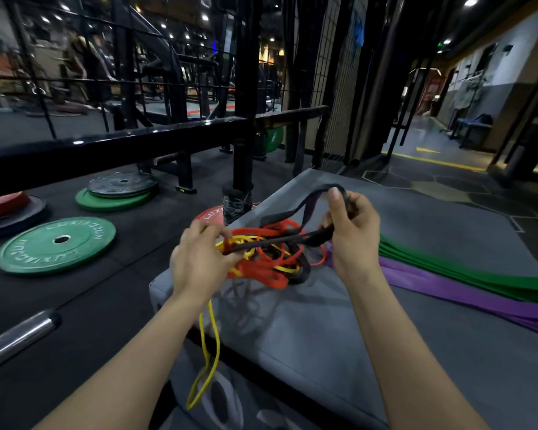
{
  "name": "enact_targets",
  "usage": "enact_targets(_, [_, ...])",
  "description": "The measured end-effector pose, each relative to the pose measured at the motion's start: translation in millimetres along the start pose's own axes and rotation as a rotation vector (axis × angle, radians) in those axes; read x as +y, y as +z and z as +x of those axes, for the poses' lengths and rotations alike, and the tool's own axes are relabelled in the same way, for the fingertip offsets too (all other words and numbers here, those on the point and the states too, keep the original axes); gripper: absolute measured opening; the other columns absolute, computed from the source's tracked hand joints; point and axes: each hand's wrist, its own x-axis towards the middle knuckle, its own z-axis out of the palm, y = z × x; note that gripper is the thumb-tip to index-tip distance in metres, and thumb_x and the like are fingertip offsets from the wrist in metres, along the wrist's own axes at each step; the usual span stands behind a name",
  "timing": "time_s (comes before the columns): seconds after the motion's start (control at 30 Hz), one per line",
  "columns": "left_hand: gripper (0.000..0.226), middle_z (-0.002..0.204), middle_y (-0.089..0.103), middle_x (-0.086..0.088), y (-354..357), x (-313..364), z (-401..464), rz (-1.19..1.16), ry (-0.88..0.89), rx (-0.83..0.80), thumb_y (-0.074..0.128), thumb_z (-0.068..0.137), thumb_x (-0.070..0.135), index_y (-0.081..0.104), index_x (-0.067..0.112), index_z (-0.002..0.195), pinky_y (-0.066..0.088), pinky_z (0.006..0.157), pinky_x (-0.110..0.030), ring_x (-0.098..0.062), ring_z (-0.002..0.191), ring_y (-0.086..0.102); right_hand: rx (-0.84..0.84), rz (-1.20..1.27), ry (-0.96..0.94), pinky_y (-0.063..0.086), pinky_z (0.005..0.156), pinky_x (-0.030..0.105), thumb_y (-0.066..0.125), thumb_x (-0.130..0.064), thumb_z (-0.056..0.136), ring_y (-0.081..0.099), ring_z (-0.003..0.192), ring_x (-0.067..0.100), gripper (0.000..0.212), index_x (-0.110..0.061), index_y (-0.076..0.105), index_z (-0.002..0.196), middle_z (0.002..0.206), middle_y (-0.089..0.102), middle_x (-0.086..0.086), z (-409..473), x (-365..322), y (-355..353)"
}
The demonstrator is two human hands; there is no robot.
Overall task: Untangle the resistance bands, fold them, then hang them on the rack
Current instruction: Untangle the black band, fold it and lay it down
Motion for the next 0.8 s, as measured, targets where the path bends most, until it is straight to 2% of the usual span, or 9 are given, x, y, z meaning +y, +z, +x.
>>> enact_targets(0.13, [0.041, 0.110, 0.050, -0.001, -2.2, -8.6, 1.8, 0.029, -0.208, -0.071, 0.070, 0.073, 0.043, 0.056, 0.022, 0.106, 0.044, 0.085, -0.040, -0.024, 0.107, 0.050, 0.062, 0.014, -0.044, 0.037, 0.051, 0.024, 0.052, -0.024, 0.095, 0.042, 0.047, 0.008, 0.018, -0.011, 0.048, 0.082, 0.045, 0.045, -0.011, -1.0, -0.1, 4.8])
enact_targets(0.23, [0.022, 0.102, 0.061, -0.001, 1.8, -12.7, 2.1, -0.201, -0.312, -0.185, 0.069, 0.079, 0.034, 0.058, 0.021, 0.094, 0.046, 0.077, -0.033, -0.023, 0.095, 0.059, 0.050, -0.109, 0.001, 0.040, 0.052, 0.028, 0.053, -0.030, 0.093, 0.045, 0.049, 0.011, 0.023, -0.011, 0.052, 0.080, 0.049, 0.048, -0.008, 4.0, 10.8, -1.5])
enact_targets(0.3, [0.006, 0.083, 0.065, 0.002, 2.1, -9.8, 0.4, -0.324, -0.248, -0.204, 0.067, 0.082, 0.020, 0.063, 0.021, 0.086, 0.043, 0.067, -0.024, -0.017, 0.083, 0.063, 0.021, -0.232, 0.051, 0.046, 0.061, 0.038, 0.056, -0.042, 0.088, 0.052, 0.055, 0.018, 0.035, -0.009, 0.054, 0.076, 0.054, 0.053, -0.001, 6.8, 22.6, -8.4])
enact_targets(0.37, [0.010, 0.068, 0.061, 0.007, -1.1, -2.3, -2.3, -0.361, -0.125, -0.206, 0.065, 0.083, 0.011, 0.066, 0.021, 0.080, 0.038, 0.056, -0.009, 0.000, 0.065, 0.059, 0.016, -0.359, 0.087, 0.049, 0.066, 0.044, 0.052, -0.053, 0.081, 0.056, 0.060, 0.024, 0.047, -0.007, 0.056, 0.073, 0.059, 0.057, 0.006, 6.3, 29.1, -13.8])
enact_targets(0.43, [0.013, 0.064, 0.059, 0.007, -4.6, 5.9, -5.4, -0.453, -0.060, -0.242, 0.063, 0.084, 0.005, 0.068, 0.016, 0.078, 0.038, 0.052, -0.005, 0.004, 0.055, 0.054, 0.039, -0.398, 0.088, 0.049, 0.065, 0.045, 0.052, -0.049, 0.085, 0.057, 0.061, 0.028, 0.043, -0.008, 0.056, 0.072, 0.061, 0.059, 0.010, 5.7, 26.2, -18.7])
enact_targets(0.5, [0.018, 0.068, 0.062, 0.003, -6.2, 11.2, -6.0, -0.604, -0.042, -0.286, 0.063, 0.083, 0.000, 0.068, 0.016, 0.076, 0.041, 0.055, -0.006, 0.001, 0.059, 0.055, 0.082, -0.409, 0.036, 0.046, 0.063, 0.044, 0.050, -0.039, 0.093, 0.053, 0.061, 0.029, 0.040, -0.005, 0.055, 0.074, 0.062, 0.056, 0.014, 5.4, 17.9, -25.4])
enact_targets(0.57, [0.021, 0.073, 0.066, -0.002, -7.2, 16.0, -7.0, -0.744, -0.031, -0.300, 0.065, 0.081, -0.003, 0.069, 0.016, 0.074, 0.049, 0.062, -0.013, -0.009, 0.066, 0.060, 0.091, -0.411, -0.023, 0.041, 0.058, 0.038, 0.045, -0.034, 0.096, 0.048, 0.058, 0.025, 0.042, 0.002, 0.052, 0.075, 0.060, 0.051, 0.014, 1.5, 7.9, -32.1])
enact_targets(0.67, [0.022, 0.074, 0.069, 0.000, -10.4, 24.4, -8.6, -0.910, 0.000, -0.262, 0.065, 0.078, -0.007, 0.070, 0.014, 0.075, 0.054, 0.067, -0.019, -0.009, 0.068, 0.063, 0.085, -0.405, -0.052, 0.034, 0.052, 0.030, 0.040, -0.031, 0.099, 0.041, 0.046, 0.011, 0.043, -0.006, 0.045, 0.064, 0.052, 0.044, 0.005, -7.8, 0.5, -37.6])
enact_targets(0.8, [0.024, 0.074, 0.068, 0.007, -4.8, 27.5, -9.1, -0.886, 0.010, -0.327, 0.071, 0.072, -0.007, 0.067, 0.015, 0.080, 0.049, 0.068, -0.017, -0.004, 0.072, 0.063, 0.127, -0.388, -0.045, 0.029, 0.053, 0.032, 0.039, -0.033, 0.099, 0.036, 0.051, 0.019, 0.047, -0.012, 0.038, 0.057, 0.053, 0.040, 0.007, -12.0, 0.8, -44.3])
